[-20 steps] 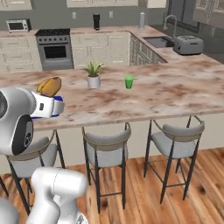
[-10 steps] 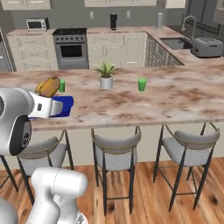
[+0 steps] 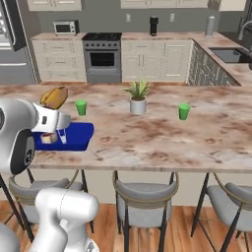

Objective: Gather the eggplant and sweet potato from the fridge and place them on a tray on the dining counter. Then gather the steak and chicken drumstick from the fridge and place them on the other tray.

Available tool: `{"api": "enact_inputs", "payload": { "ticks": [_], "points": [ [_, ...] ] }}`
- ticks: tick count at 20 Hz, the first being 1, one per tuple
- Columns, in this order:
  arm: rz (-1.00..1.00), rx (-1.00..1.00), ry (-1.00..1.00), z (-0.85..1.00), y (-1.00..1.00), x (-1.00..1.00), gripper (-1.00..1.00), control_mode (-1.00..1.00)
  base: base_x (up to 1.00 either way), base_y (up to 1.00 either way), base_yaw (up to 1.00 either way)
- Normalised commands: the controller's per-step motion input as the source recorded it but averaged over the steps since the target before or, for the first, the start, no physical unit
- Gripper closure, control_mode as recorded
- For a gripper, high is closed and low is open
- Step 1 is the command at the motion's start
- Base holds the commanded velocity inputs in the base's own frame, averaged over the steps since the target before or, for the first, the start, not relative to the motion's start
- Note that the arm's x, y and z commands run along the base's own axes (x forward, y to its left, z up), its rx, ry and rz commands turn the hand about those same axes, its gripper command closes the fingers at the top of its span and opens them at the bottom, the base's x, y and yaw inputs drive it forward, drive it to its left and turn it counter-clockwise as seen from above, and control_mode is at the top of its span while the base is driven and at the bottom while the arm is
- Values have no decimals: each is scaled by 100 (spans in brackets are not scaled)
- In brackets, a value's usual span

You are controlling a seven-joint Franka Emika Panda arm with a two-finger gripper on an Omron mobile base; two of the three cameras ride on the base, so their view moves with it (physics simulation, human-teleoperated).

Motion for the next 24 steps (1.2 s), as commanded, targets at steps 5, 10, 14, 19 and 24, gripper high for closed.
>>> {"api": "enact_inputs", "payload": {
  "ticks": [5, 10, 14, 19, 24],
  "points": [
    [0, 0, 0, 0, 0, 0, 100, 100, 73, 7, 25],
    [0, 0, 0, 0, 0, 0, 100, 100, 36, 0, 22],
    [0, 0, 0, 0, 0, 0, 100, 100, 1, 0, 3],
    [0, 0, 0, 0, 0, 0, 100, 100, 0, 0, 0],
    [0, 0, 0, 0, 0, 0, 100, 100, 0, 0, 0]
  ]
}}
